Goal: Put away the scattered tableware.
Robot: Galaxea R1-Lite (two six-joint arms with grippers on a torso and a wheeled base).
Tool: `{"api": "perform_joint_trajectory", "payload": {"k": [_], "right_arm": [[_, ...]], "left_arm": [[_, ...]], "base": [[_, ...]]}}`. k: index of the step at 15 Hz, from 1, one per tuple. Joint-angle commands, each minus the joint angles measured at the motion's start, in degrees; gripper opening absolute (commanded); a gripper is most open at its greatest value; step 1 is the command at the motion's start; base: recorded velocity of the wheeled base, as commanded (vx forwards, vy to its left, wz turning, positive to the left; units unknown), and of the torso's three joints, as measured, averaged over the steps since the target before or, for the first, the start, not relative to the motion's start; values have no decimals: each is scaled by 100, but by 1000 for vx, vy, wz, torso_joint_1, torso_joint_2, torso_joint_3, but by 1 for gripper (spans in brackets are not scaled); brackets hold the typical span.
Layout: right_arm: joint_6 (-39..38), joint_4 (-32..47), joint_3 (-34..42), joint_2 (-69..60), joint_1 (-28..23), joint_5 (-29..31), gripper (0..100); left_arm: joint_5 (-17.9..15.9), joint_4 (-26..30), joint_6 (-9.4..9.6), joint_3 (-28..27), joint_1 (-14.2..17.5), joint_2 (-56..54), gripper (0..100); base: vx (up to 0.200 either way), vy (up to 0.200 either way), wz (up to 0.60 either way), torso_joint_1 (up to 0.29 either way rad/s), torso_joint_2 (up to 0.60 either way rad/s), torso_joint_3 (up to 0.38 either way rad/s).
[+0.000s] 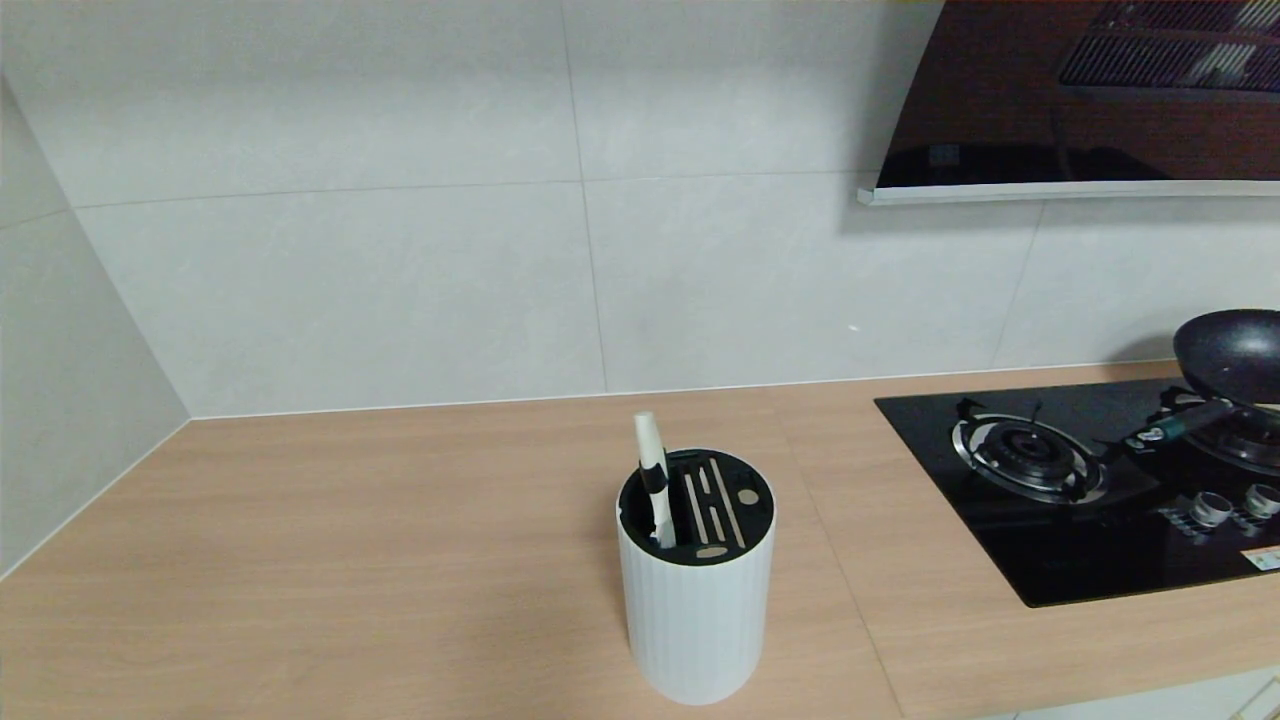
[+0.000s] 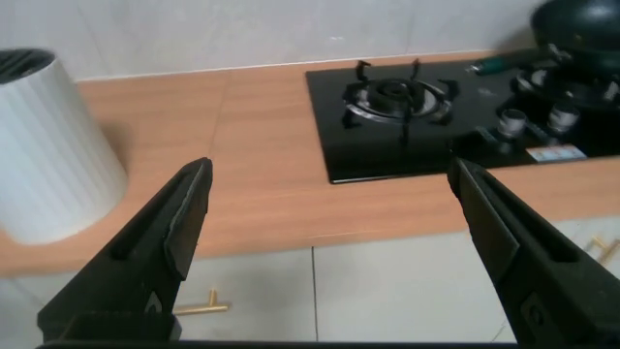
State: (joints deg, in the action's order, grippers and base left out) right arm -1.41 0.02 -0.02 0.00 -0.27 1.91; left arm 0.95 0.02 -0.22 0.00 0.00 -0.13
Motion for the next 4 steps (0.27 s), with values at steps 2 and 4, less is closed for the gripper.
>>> {"api": "perform_joint_trajectory", "payload": {"k": [2, 4], "right_arm": [[10, 15, 2, 9, 0, -77, 100], [-26, 6, 2, 9, 0, -77, 100]], "left_arm": [[2, -2, -4, 0, 0, 13, 100], [2, -2, -4, 0, 0, 13, 100]], "base": [[0, 0, 0, 0, 0, 0], [0, 0, 0, 0, 0, 0]]}}
